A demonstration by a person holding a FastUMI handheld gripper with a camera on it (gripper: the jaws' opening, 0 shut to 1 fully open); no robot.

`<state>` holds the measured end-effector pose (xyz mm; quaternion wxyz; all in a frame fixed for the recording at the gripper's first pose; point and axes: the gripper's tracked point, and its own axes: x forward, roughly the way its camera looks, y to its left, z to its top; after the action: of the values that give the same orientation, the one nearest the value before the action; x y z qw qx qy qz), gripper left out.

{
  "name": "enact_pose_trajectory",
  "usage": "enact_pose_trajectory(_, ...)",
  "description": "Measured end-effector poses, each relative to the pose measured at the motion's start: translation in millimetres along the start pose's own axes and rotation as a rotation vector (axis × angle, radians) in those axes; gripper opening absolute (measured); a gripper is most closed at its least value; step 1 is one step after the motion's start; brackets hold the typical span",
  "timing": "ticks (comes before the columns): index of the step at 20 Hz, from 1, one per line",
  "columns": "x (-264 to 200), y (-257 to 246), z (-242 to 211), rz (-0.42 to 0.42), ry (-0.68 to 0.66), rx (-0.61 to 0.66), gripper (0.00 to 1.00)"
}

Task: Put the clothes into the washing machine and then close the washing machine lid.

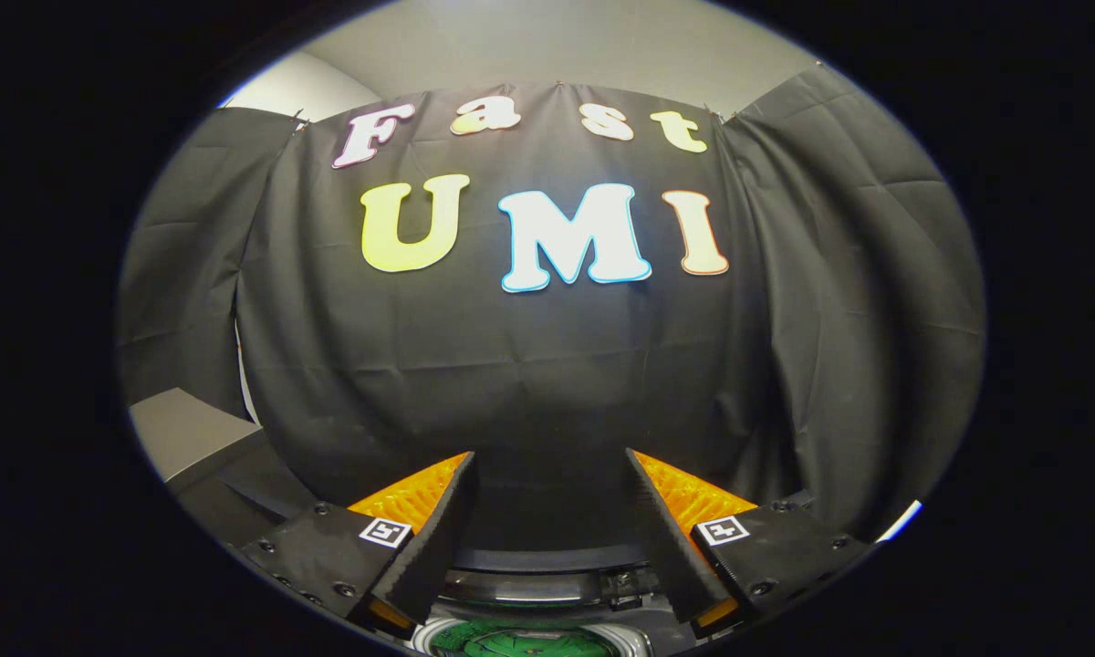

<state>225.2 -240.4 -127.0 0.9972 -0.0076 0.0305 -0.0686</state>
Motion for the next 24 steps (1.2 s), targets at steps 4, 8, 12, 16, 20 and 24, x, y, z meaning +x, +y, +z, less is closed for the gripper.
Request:
enact_pose_trajectory(4, -25, -2, -11, -0.003, -0.002, -0.006, 0.98)
enact_pose_trajectory(8, -44, -4, -23, -0.004, 0.017, -0.01, 0.98)
enact_pose_trajectory(12, -62, -5, -36, -0.004, 0.036, -0.02, 0.98)
enact_pose_trajectory(16, -76, -8, -53, -0.018, 0.07, -0.039, 0.98)
enact_pose_trajectory(20, -92, -13, -76, -0.037, 0.122, -0.049, 0.98)
enact_pose_trajectory(24, -111, -4, -98, -0.019, 0.161, -0.023, 0.98)
